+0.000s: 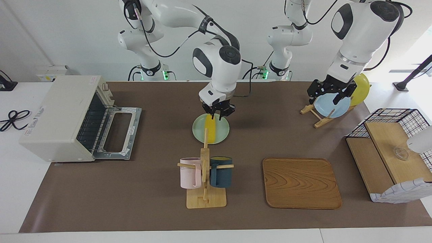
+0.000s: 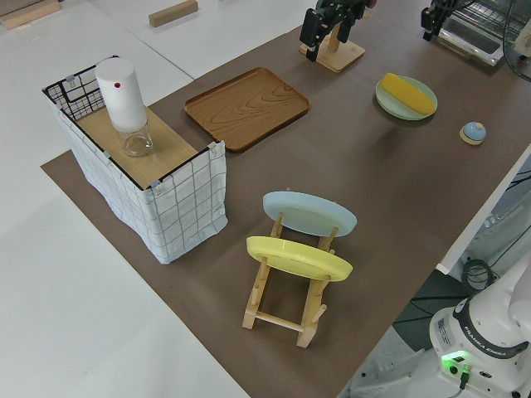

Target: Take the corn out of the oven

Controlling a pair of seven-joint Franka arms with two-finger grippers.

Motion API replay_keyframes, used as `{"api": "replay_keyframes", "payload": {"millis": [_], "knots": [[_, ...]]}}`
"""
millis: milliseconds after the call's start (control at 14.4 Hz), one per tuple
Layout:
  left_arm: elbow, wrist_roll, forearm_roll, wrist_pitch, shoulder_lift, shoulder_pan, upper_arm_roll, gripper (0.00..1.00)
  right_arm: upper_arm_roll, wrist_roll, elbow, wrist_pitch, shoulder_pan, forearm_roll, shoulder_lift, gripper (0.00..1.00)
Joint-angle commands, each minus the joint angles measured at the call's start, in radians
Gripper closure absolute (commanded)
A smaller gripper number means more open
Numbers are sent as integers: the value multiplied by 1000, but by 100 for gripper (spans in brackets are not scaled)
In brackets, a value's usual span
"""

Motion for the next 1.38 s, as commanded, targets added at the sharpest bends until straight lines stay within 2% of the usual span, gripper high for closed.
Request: {"api": "replay_keyframes", "payload": {"millis": [0,138,208,277,346,485,554,692,831,969,1108,1315], "knots": [[-86,-31,-28,88,-4,-99,13,0,7,-154,-45,-46,-116,32,-67,65],[-112,-118,-31,154,17,-163,13,0,7,-264,-74,-53,-194,32,-74,69],[-112,-172,-31,170,45,-211,13,0,8,-297,-130,-47,-226,32,-102,78],[-114,-248,-31,205,63,-254,13,0,7,-314,-230,-15,-242,32,-143,85],[-120,-305,-31,254,92,-294,13,0,7,-311,-326,46,-240,32,-185,97],[-122,-420,-31,341,140,-370,13,0,5,-309,-520,185,-249,32,-258,100],[-122,-447,-31,393,178,-407,13,0,5,-314,-635,289,-271,31,-301,100],[-122,-448,-31,423,215,-464,13,0,4,-321,-792,422,-291,14,-347,100],[-122,-459,-31,473,261,-521,13,0,2,-328,-847,465,-300,-10,-346,100],[-108,-493,-30,536,326,-552,13,0,4,-331,-908,538,-350,-96,-344,100],[-93,-496,-24,584,381,-584,15,0,4,-358,-971,617,-389,-107,-343,100],[-47,-491,-16,588,433,-592,13,0,4,-412,-985,649,-441,-109,-340,100]]}}
